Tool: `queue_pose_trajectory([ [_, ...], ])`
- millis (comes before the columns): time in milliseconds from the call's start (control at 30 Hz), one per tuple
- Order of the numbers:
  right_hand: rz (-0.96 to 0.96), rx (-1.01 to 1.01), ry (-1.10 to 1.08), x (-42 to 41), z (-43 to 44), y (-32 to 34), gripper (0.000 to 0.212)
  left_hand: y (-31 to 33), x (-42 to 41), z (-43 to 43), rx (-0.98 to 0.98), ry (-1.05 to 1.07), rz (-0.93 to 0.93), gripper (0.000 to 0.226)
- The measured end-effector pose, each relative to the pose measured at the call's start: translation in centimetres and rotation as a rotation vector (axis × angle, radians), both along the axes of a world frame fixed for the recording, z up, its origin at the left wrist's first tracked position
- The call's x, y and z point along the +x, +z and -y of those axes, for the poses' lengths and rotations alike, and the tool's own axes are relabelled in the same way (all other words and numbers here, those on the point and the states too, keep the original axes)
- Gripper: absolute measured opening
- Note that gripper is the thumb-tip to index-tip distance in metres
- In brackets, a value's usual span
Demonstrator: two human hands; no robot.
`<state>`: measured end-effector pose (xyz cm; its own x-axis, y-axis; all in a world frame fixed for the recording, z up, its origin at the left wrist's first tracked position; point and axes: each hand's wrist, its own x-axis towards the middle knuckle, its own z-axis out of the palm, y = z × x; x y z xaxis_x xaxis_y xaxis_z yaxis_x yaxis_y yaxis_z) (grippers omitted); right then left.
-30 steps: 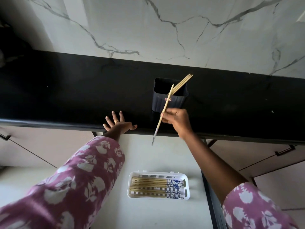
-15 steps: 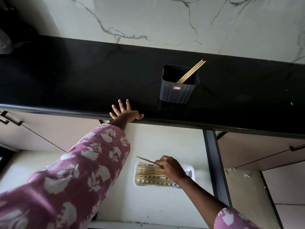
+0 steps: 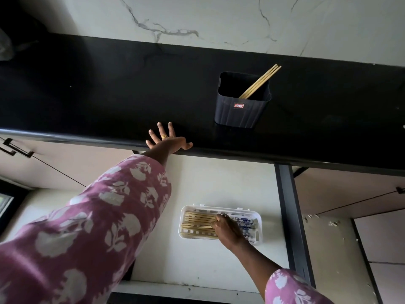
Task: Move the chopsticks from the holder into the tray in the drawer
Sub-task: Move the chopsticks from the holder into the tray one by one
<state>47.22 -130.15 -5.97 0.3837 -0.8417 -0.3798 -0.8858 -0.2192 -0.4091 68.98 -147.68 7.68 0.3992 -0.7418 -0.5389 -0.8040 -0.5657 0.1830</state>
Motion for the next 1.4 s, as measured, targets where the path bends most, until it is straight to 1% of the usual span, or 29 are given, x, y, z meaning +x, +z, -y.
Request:
queue_pose_trajectory([
  [100, 0.031, -0.031, 0.051, 0.3, -0.1, -0.3, 0.021, -0.3, 0.1, 0.2, -0.001, -0.002, 0.003, 0.097],
  [233, 0.004, -0.078, 0.068, 0.0, -0.2, -0.5, 0.028, -0.6, 0.3, 0.5, 0.004, 0.003, -0.002, 0.098],
  [300, -0.030, -0.165, 0.122, -0.4, 0.0, -0.6, 0.023, -0.7, 0.3, 0.5, 0.006, 0.009, -0.012, 0.096],
  [333, 0.010, -0.152, 0.106, -0.4, 0.2, -0.3, 0.019, -0.7, 0.3, 0.4, 0.004, 0.014, -0.020, 0.095],
  [367, 0.057, -0.102, 0.063, -0.3, 0.6, 0.4, 0.012, -0.7, 0.3, 0.4, 0.002, 0.017, -0.028, 0.094],
  [400, 0.075, -0.209, 0.110, -0.4, 1.2, 0.7, 0.005, -0.6, 0.3, 0.4, 0.001, 0.018, -0.034, 0.093],
  [433, 0.084, -0.346, 0.156, -0.3, 1.8, 1.6, 0.015, -0.6, 0.3, 0.3, -0.001, 0.018, -0.039, 0.093],
  [467, 0.083, -0.423, 0.177, -0.4, 2.4, 2.5, 0.022, -0.5, 0.2, 0.3, -0.003, 0.016, -0.040, 0.093],
  [500, 0.102, -0.457, 0.155, -0.4, 3.2, 3.5, 0.025, -0.3, 0.2, 0.3, -0.002, 0.014, -0.036, 0.093],
  [533, 0.117, -0.544, 0.142, -0.4, 4.1, 4.4, 0.024, -0.2, 0.1, 0.3, 0.000, 0.012, -0.028, 0.095],
  [567, 0.137, -0.629, 0.113, -0.5, 5.0, 5.3, 0.021, 0.0, 0.0, 0.2, 0.003, 0.010, -0.019, 0.097],
  [667, 0.232, -0.790, 0.023, -0.6, 8.0, 8.0, 0.016, 0.3, -0.1, -0.1, 0.000, 0.003, -0.014, 0.098],
  [767, 0.329, -0.957, -0.090, -0.6, 11.0, 11.1, 0.006, 0.6, 0.0, -0.3, -0.011, -0.002, -0.038, 0.096],
  [900, 0.389, -1.188, -0.185, -1.1, 15.5, 15.4, 0.005, 1.0, -0.2, -0.5, -0.014, -0.001, -0.033, 0.094],
  [1000, 0.413, -1.261, -0.304, -1.4, 18.9, 19.2, 0.004, 0.9, -0.3, -0.6, -0.018, 0.004, -0.034, 0.093],
  [1067, 0.427, -1.251, -0.410, -1.6, 21.3, 21.5, 0.006, 0.8, -0.2, -0.5, -0.020, 0.007, -0.037, 0.094],
  [1100, 0.435, -1.202, -0.479, -1.6, 22.5, 22.5, 0.008, 0.7, -0.2, -0.4, -0.020, 0.010, -0.038, 0.094],
  [1233, 0.433, -0.878, -0.815, -2.2, 27.3, 24.5, 0.024, 0.0, 0.1, 0.1, -0.019, 0.022, -0.047, 0.096],
  [1333, 0.346, -0.695, -0.960, -3.0, 30.5, 24.6, 0.035, -0.6, 0.3, 0.4, -0.009, 0.026, -0.050, 0.099],
  [1400, 0.344, -0.561, -1.057, -3.5, 32.3, 24.2, 0.043, -0.8, 0.4, 0.6, 0.002, 0.028, -0.048, 0.099],
])
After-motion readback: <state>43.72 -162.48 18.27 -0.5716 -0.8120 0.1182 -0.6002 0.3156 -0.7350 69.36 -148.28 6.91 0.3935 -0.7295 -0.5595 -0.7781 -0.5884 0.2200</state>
